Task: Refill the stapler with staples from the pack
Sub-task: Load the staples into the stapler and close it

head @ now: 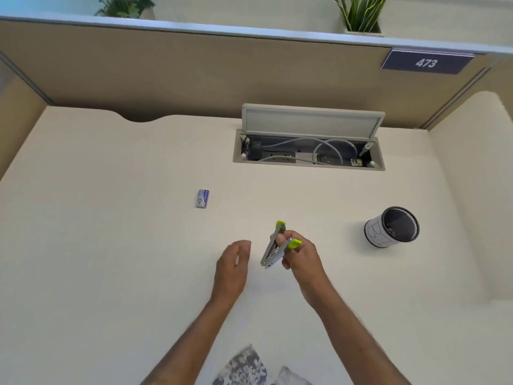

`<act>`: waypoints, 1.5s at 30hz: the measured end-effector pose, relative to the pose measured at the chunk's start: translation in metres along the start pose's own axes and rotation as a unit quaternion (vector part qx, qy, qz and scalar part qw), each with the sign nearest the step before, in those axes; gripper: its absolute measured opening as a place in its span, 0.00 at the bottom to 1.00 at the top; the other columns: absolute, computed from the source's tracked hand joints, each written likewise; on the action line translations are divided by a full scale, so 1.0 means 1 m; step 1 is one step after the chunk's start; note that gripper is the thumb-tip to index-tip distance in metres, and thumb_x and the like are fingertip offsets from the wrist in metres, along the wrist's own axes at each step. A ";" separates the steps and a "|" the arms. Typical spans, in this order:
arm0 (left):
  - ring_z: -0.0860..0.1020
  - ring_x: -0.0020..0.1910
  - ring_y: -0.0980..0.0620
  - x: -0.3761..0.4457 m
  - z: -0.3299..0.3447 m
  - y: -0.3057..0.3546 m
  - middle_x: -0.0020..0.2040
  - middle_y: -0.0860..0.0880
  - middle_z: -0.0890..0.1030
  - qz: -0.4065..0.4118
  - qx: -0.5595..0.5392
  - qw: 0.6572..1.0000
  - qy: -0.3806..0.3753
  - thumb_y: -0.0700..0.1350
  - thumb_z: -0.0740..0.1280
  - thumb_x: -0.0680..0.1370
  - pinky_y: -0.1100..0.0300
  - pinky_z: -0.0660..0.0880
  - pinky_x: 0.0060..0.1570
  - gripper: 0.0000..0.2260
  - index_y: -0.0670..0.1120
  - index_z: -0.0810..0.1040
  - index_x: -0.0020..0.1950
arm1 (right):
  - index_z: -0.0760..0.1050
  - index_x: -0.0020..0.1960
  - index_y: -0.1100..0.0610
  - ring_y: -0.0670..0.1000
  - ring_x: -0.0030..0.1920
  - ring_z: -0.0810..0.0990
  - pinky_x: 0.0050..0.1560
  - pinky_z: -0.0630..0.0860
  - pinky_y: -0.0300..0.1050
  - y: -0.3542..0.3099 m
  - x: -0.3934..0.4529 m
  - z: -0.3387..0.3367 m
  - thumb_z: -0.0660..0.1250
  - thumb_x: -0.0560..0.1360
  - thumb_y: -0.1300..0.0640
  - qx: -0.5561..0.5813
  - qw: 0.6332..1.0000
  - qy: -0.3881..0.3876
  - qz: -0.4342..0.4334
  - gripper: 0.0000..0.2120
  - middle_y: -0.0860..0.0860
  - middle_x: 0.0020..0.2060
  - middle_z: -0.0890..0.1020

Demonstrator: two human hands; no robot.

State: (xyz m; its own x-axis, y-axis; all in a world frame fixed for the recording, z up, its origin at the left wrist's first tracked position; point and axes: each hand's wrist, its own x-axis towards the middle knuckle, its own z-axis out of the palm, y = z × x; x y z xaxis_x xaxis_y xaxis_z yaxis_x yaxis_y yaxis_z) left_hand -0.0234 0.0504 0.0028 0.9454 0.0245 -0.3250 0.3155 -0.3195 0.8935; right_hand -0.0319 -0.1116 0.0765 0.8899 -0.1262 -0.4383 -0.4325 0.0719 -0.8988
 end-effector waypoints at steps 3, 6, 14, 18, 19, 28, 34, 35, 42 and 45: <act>0.87 0.47 0.39 -0.043 -0.005 0.048 0.48 0.41 0.88 -0.105 -0.226 0.958 -0.140 0.64 0.57 0.83 0.53 0.84 0.50 0.26 0.47 0.87 0.55 | 0.81 0.48 0.62 0.44 0.32 0.75 0.35 0.70 0.31 -0.013 -0.025 -0.001 0.67 0.77 0.51 0.040 0.999 -0.029 -0.014 0.13 0.45 0.37 0.83; 0.86 0.39 0.43 -0.080 -0.012 0.075 0.43 0.39 0.87 -0.083 -0.273 0.939 -0.194 0.59 0.62 0.83 0.54 0.83 0.44 0.21 0.45 0.87 0.54 | 0.84 0.43 0.53 0.40 0.34 0.78 0.36 0.72 0.31 -0.021 -0.044 -0.001 0.67 0.77 0.55 0.026 0.999 -0.041 -0.017 0.08 0.45 0.39 0.86; 0.87 0.37 0.42 -0.126 -0.036 0.106 0.41 0.41 0.87 0.033 -0.256 0.963 -0.082 0.47 0.68 0.82 0.57 0.83 0.42 0.08 0.44 0.81 0.54 | 0.83 0.54 0.59 0.47 0.34 0.66 0.36 0.59 0.45 -0.041 -0.091 -0.010 0.55 0.76 0.27 0.171 0.980 -0.099 -0.022 0.37 0.48 0.35 0.70; 0.88 0.42 0.42 -0.139 -0.042 0.116 0.44 0.42 0.88 0.096 -0.221 0.969 -0.060 0.45 0.68 0.82 0.57 0.84 0.44 0.06 0.44 0.79 0.56 | 0.80 0.51 0.61 0.42 0.34 0.72 0.36 0.68 0.35 -0.049 -0.115 -0.004 0.68 0.78 0.48 0.069 0.988 -0.058 -0.125 0.15 0.44 0.35 0.78; 0.88 0.43 0.42 -0.142 -0.043 0.118 0.45 0.42 0.88 0.106 -0.219 0.968 -0.058 0.45 0.68 0.82 0.57 0.84 0.45 0.05 0.45 0.79 0.55 | 0.79 0.52 0.62 0.42 0.35 0.74 0.36 0.69 0.33 -0.051 -0.118 -0.003 0.67 0.79 0.53 0.062 0.987 -0.057 -0.136 0.12 0.44 0.36 0.80; 0.88 0.46 0.41 -0.167 -0.040 0.127 0.49 0.42 0.84 0.168 -0.238 0.956 -0.040 0.39 0.64 0.82 0.55 0.84 0.44 0.02 0.43 0.72 0.53 | 0.76 0.56 0.57 0.40 0.33 0.72 0.35 0.68 0.32 -0.062 -0.138 -0.001 0.57 0.84 0.51 0.068 0.983 -0.098 -0.138 0.12 0.41 0.34 0.80; 0.86 0.51 0.38 -0.174 -0.042 0.126 0.51 0.37 0.81 0.184 -0.213 0.956 -0.084 0.44 0.70 0.79 0.52 0.84 0.47 0.09 0.44 0.74 0.55 | 0.78 0.51 0.51 0.47 0.34 0.66 0.36 0.64 0.40 -0.066 -0.135 -0.002 0.55 0.83 0.46 0.115 0.983 -0.076 -0.124 0.16 0.44 0.31 0.71; 0.87 0.51 0.39 -0.175 -0.042 0.127 0.51 0.40 0.82 0.188 -0.211 0.954 -0.099 0.44 0.71 0.78 0.51 0.85 0.47 0.08 0.45 0.75 0.55 | 0.78 0.50 0.52 0.47 0.34 0.67 0.35 0.65 0.38 -0.067 -0.135 -0.002 0.54 0.84 0.46 0.112 0.982 -0.074 -0.129 0.16 0.45 0.31 0.71; 0.87 0.50 0.35 -0.177 -0.047 0.126 0.63 0.44 0.82 0.152 -0.254 0.934 -0.199 0.30 0.59 0.78 0.47 0.84 0.47 0.13 0.44 0.78 0.56 | 0.75 0.48 0.58 0.43 0.30 0.69 0.33 0.67 0.32 -0.078 -0.130 -0.011 0.52 0.85 0.49 0.077 0.980 -0.105 -0.152 0.18 0.47 0.32 0.70; 0.85 0.50 0.30 -0.175 -0.051 0.132 0.64 0.37 0.82 0.063 -0.328 0.910 -0.248 0.42 0.61 0.80 0.46 0.83 0.46 0.10 0.40 0.80 0.51 | 0.75 0.48 0.59 0.45 0.31 0.68 0.33 0.67 0.34 -0.082 -0.128 -0.017 0.52 0.84 0.50 0.040 0.977 -0.132 -0.164 0.18 0.53 0.34 0.69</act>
State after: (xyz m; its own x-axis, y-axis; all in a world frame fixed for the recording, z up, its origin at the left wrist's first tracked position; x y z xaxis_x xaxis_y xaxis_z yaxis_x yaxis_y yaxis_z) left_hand -0.1433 0.0519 0.1938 0.8755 -0.4551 -0.1627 0.3426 0.3469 0.8731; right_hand -0.1130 -0.1183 0.2065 0.9897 0.1025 -0.0998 -0.1145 0.1485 -0.9823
